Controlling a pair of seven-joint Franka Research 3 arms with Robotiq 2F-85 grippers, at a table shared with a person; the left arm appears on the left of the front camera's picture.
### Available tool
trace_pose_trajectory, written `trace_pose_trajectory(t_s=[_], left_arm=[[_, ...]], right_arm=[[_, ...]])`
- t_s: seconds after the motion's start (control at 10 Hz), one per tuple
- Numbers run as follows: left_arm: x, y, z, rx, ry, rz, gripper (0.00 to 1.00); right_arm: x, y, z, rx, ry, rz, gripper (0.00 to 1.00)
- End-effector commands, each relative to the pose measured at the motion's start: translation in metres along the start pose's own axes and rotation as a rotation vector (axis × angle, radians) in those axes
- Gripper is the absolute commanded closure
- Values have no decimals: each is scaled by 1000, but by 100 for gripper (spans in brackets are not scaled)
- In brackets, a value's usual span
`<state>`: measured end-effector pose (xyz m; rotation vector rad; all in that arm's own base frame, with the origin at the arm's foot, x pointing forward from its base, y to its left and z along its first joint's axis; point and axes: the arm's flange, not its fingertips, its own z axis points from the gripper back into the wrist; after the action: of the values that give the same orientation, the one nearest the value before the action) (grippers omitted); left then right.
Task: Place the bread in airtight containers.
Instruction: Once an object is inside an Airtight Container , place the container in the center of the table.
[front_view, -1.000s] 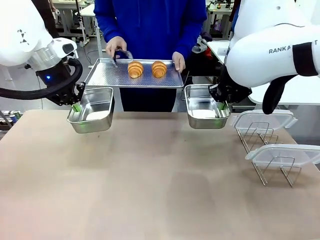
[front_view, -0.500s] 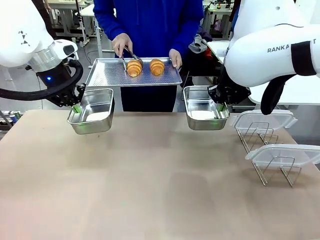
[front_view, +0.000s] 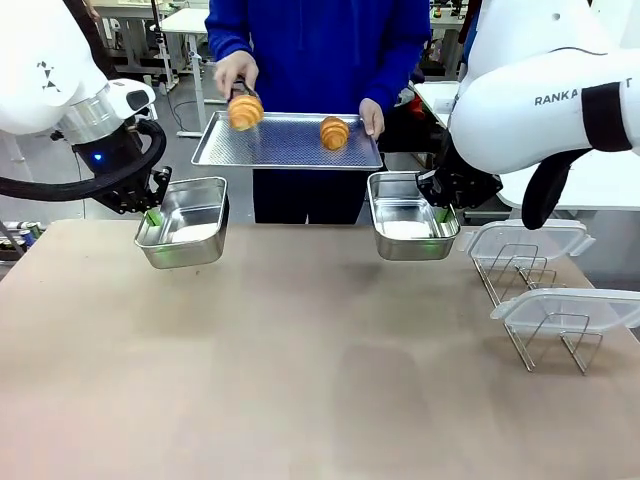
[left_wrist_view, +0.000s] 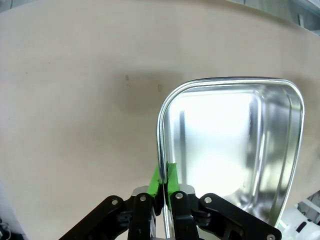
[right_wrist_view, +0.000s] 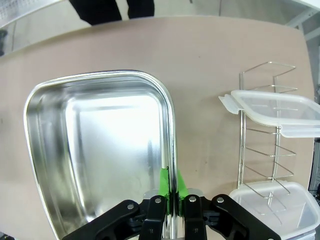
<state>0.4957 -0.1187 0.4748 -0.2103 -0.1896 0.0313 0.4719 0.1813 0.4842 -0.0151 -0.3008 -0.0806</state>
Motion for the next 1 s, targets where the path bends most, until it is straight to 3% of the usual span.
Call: trace_pose_trajectory(t_s=[0.0, 0.9], left_arm=[[0, -1, 3, -3, -5, -5, 100], [0, -1, 3, -3, -5, -5, 100]], right_arm=[[1, 0, 4, -5, -12, -6, 100], [1, 0, 4, -5, -12, -6, 100]])
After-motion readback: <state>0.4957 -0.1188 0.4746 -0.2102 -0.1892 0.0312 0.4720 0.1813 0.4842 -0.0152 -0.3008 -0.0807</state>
